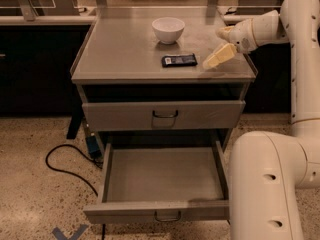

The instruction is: Place rxbar blueberry into middle drawer

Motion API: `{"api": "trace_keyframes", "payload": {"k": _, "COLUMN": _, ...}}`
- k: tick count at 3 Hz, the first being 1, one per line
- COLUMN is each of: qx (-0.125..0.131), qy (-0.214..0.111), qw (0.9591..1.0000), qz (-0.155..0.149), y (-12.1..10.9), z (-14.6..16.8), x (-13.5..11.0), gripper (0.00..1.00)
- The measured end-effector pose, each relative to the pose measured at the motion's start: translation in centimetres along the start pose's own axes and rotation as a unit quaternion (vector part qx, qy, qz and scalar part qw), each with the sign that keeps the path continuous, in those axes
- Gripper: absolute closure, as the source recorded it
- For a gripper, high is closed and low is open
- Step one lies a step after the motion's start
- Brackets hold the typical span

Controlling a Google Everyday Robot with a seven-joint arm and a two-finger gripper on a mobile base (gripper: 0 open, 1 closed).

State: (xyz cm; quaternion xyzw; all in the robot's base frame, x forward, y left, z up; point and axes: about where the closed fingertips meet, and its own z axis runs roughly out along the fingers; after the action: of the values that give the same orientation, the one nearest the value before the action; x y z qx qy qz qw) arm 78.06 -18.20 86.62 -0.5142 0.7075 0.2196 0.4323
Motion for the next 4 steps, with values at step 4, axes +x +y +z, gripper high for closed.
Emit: {"api": "trace_keyframes", "payload": {"k": 4, "qx": -0.082, "qy": 0.042, "qw": 0.9957, "qz": 0.010, "y": 3.1, "z": 6.5, "x": 1.8, "gripper": 0.00}}
